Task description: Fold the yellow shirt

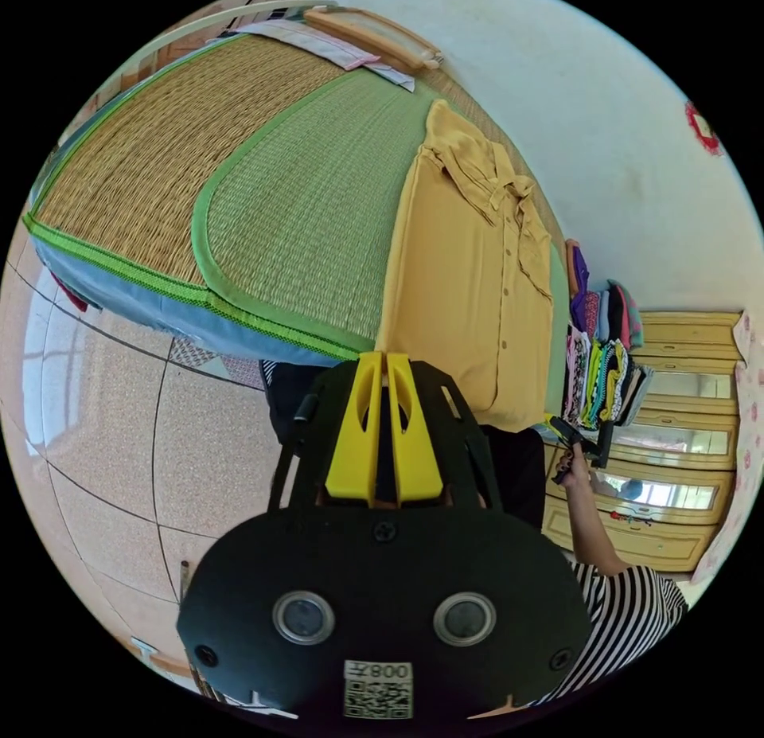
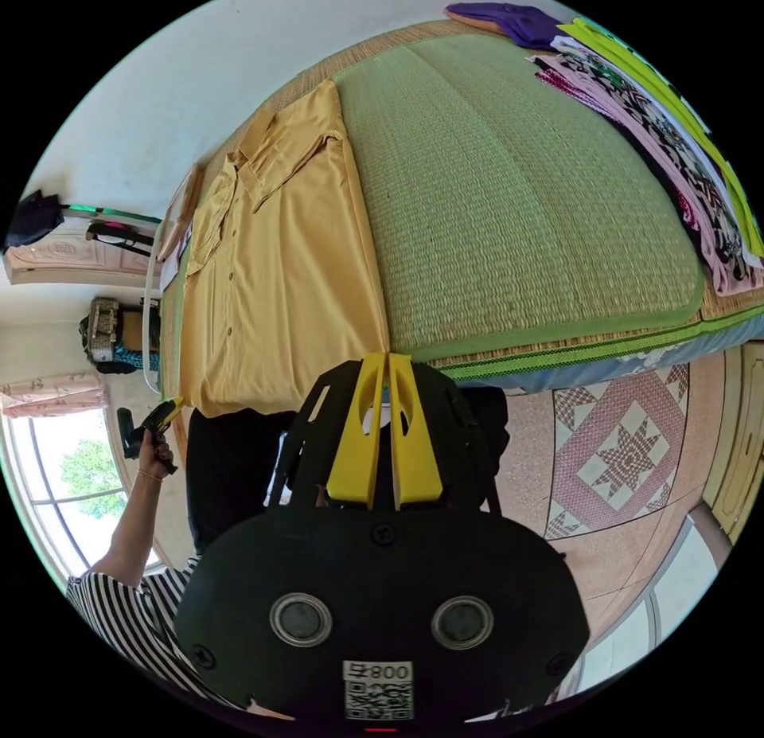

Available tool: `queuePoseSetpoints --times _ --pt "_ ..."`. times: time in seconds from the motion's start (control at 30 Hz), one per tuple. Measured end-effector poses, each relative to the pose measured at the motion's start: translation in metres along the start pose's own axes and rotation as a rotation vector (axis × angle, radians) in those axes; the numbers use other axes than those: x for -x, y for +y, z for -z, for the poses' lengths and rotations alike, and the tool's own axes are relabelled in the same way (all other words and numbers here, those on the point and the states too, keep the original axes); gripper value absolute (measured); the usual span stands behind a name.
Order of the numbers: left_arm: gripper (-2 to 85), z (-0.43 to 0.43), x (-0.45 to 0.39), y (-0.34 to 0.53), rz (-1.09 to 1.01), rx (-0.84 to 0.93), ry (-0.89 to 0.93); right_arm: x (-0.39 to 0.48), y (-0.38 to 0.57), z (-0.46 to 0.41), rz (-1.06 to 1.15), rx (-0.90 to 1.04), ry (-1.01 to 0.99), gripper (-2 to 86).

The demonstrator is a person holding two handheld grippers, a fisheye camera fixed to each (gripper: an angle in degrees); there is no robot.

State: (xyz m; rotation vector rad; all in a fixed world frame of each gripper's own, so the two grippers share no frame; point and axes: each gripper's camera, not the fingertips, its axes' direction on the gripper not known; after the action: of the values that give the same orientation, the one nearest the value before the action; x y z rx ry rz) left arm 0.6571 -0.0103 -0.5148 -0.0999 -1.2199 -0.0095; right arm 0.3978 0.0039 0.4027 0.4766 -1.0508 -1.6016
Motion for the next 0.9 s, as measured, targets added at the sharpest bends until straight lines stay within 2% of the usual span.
queuePoseSetpoints --times 0.43,0.9 --pt "0.7 0.051 0.0 0.032 -0.065 -0.051 0.11 -0.042 0.033 0.014 0.024 -0.088 -0.187 0.3" --pt "0.7 0.091 0.024 0.067 -0.05 -0.075 0.181 -0.079 0.073 0.005 0.049 -0.115 -0.257 0.2"
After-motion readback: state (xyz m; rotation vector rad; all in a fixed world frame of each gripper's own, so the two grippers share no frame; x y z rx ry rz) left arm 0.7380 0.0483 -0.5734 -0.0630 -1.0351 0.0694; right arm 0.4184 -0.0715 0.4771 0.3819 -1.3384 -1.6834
